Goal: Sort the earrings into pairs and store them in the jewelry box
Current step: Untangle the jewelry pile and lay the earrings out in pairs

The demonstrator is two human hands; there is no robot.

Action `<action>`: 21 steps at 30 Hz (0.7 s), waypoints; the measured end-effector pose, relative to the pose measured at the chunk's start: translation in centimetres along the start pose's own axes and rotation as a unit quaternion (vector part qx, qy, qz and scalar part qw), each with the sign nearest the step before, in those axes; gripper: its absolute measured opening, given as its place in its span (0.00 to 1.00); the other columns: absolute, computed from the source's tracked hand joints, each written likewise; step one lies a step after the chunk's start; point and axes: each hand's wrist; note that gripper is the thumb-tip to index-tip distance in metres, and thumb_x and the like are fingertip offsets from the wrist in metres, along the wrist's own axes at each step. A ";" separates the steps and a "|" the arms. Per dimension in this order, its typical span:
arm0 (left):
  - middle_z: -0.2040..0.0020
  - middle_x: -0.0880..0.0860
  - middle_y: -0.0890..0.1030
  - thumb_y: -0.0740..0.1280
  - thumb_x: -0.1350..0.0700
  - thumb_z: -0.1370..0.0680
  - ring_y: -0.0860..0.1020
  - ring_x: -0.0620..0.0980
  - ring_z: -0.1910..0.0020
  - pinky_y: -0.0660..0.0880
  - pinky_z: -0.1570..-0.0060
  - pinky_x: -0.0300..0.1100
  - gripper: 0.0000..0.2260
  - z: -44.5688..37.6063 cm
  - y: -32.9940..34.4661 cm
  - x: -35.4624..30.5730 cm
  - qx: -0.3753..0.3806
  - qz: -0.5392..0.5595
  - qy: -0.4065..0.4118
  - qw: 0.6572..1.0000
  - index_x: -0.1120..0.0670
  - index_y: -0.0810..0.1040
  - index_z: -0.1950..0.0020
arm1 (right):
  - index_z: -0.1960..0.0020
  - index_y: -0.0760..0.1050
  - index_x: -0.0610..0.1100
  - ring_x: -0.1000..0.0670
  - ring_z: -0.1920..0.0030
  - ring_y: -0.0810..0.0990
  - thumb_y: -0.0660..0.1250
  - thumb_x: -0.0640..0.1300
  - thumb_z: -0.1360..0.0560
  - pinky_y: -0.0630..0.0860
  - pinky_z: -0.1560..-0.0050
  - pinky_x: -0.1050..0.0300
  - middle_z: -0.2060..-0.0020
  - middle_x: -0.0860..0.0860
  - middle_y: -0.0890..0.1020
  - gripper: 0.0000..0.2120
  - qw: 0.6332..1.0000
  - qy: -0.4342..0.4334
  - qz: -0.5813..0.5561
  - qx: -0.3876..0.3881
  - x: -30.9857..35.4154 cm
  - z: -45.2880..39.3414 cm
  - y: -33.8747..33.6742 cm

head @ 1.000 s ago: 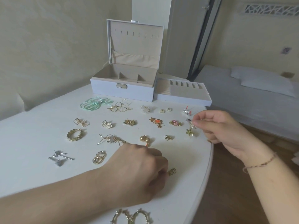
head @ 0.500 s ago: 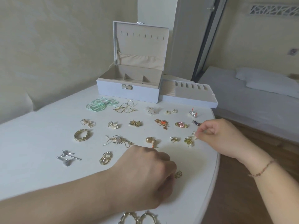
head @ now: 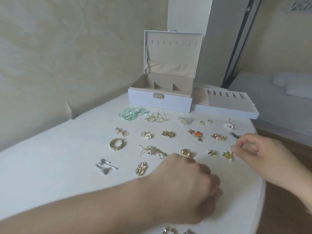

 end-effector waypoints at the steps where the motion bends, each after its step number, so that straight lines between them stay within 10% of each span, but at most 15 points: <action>1: 0.60 0.48 0.78 0.63 0.44 0.24 0.77 0.53 0.64 0.70 0.67 0.40 0.09 -0.2 -1.1 1.0 0.012 -0.014 -0.010 1.000 0.48 0.75 0.54 | 0.60 0.74 0.56 0.52 0.73 0.72 0.67 0.58 0.29 0.71 0.68 0.54 0.79 0.54 0.72 0.07 1.000 -0.008 0.019 -0.015 0.5 0.2 -0.1; 11: 0.52 0.41 0.78 0.73 0.38 0.32 0.72 0.35 0.62 0.71 0.59 0.38 0.17 1.3 -4.1 12.7 0.205 0.025 -0.188 0.960 0.40 0.75 0.46 | 0.49 0.78 0.63 0.62 0.63 0.73 0.66 0.64 0.29 0.67 0.61 0.66 0.70 0.61 0.76 0.11 0.984 -0.151 0.048 0.077 11.0 -0.5 2.7; 15: 0.55 0.40 0.80 0.73 0.42 0.30 0.74 0.35 0.63 0.74 0.55 0.39 0.11 1.4 -3.5 13.3 0.224 0.077 -0.185 0.954 0.38 0.75 0.52 | 0.41 0.77 0.61 0.54 0.46 0.78 0.67 0.64 0.28 0.66 0.54 0.60 0.50 0.59 0.82 0.17 0.979 -0.156 0.094 0.086 12.6 -2.3 5.0; 21: 0.56 0.41 0.80 0.72 0.46 0.28 0.76 0.39 0.60 0.74 0.55 0.40 0.07 1.5 -3.3 14.2 0.223 0.096 -0.186 0.952 0.41 0.77 0.53 | 0.51 0.78 0.59 0.52 0.56 0.76 0.62 0.58 0.23 0.66 0.59 0.57 0.61 0.57 0.82 0.07 0.977 -0.167 0.120 0.065 12.3 -2.3 5.7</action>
Point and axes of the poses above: each hand's wrist, its own z-axis away from the middle knuckle, its own y-axis out of the palm, x = y × z
